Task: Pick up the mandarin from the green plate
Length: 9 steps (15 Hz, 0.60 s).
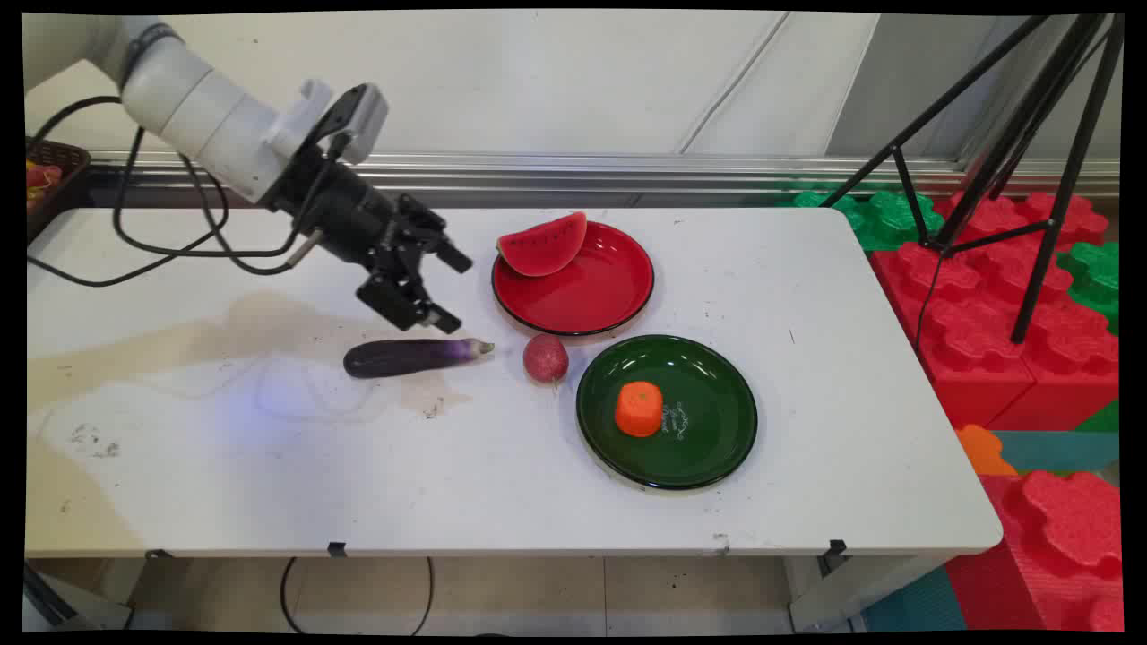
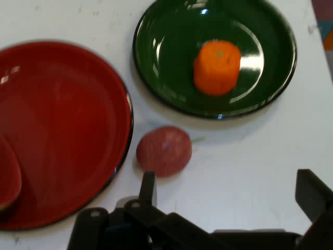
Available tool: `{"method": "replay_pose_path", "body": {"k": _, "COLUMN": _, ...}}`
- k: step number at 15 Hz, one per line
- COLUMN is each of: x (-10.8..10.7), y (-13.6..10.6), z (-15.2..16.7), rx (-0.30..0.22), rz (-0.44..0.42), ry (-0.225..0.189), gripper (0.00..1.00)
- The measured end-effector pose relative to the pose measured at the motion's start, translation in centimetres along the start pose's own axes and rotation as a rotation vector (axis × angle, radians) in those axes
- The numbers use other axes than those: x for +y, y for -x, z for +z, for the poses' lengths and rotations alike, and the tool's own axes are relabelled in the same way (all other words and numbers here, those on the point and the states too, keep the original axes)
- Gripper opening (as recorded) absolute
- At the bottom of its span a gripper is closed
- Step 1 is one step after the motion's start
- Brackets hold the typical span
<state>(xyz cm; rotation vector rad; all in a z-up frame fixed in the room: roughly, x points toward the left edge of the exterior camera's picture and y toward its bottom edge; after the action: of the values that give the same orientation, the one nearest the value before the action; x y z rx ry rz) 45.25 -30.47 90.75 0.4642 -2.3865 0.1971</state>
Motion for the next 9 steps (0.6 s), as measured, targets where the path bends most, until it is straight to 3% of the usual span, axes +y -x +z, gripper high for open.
{"method": "replay_pose_path", "body": {"k": 4, "x": 0.5, "y": -2.5, "z": 1.8, "rx": 0.029, "rz": 0.030, "ry": 0.009, "gripper": 1.00}}
{"method": "replay_pose_path", "body": {"k": 9, "x": 0.8, "y": -4.8, "z": 5.1, "rx": 0.028, "rz": 0.049, "ry": 0.018, "gripper": 1.00}}
